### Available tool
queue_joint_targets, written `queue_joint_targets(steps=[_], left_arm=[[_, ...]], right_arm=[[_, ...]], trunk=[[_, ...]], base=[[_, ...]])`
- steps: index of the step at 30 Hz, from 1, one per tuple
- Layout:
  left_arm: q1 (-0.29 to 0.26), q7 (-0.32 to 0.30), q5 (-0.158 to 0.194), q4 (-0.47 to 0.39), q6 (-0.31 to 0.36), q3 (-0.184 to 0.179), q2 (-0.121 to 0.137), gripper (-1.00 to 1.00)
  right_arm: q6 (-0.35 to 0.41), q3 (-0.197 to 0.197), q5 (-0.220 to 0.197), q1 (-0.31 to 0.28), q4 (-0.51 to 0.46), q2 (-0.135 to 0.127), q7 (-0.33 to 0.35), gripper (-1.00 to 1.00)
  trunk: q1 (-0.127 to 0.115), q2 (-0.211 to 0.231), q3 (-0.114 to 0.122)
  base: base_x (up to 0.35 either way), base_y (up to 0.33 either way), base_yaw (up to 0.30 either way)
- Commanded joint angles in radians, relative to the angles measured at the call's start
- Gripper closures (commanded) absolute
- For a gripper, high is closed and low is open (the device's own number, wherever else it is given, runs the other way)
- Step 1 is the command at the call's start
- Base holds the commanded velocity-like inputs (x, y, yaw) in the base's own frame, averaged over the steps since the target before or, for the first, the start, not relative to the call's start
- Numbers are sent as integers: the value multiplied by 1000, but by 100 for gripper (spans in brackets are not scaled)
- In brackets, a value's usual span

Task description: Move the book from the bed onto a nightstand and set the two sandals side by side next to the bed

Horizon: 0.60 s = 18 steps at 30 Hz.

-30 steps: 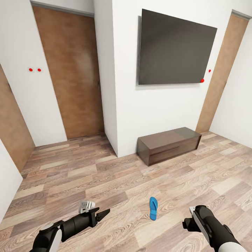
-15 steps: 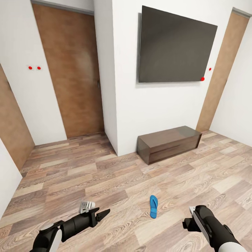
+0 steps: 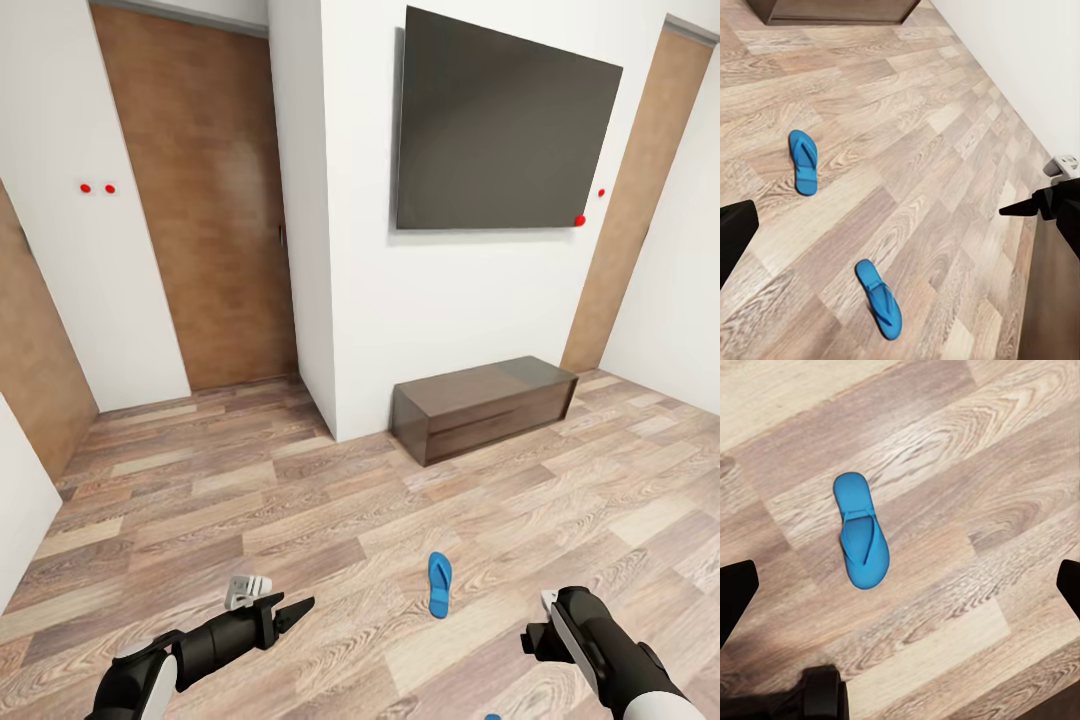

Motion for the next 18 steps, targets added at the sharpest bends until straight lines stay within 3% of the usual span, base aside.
queue_joint_targets(steps=[1, 18], left_arm=[[0, -3, 4, 0, 7, 2, -1, -100], [0, -5, 7, 0, 8, 2, 2, -100]], right_arm=[[4, -1, 1, 0, -1, 0, 1, -100], [4, -1, 8, 0, -1, 3, 1, -100]], trunk=[[4, -8, -4], [69, -127, -57]], base=[[0, 0, 0], [0, 0, 0]])
